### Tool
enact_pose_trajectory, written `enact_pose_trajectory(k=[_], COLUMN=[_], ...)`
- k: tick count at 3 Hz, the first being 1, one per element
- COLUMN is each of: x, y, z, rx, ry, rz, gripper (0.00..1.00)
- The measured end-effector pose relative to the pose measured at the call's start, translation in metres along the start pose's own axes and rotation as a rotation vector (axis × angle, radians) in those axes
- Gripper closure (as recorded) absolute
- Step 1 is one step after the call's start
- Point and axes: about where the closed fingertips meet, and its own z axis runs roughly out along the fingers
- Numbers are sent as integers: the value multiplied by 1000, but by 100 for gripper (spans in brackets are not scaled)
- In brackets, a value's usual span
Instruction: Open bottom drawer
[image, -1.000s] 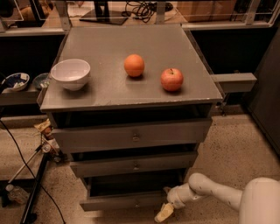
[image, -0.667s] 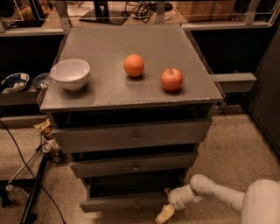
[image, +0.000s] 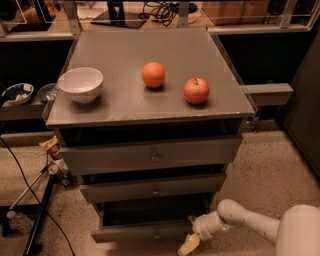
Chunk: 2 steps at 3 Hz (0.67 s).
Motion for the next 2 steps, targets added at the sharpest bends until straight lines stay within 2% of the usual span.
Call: enact_pose_trajectory(k=[2], x=[-1], y=[2], z=[-1], rx=[-8], ry=[-5], rz=[0], gripper=[0])
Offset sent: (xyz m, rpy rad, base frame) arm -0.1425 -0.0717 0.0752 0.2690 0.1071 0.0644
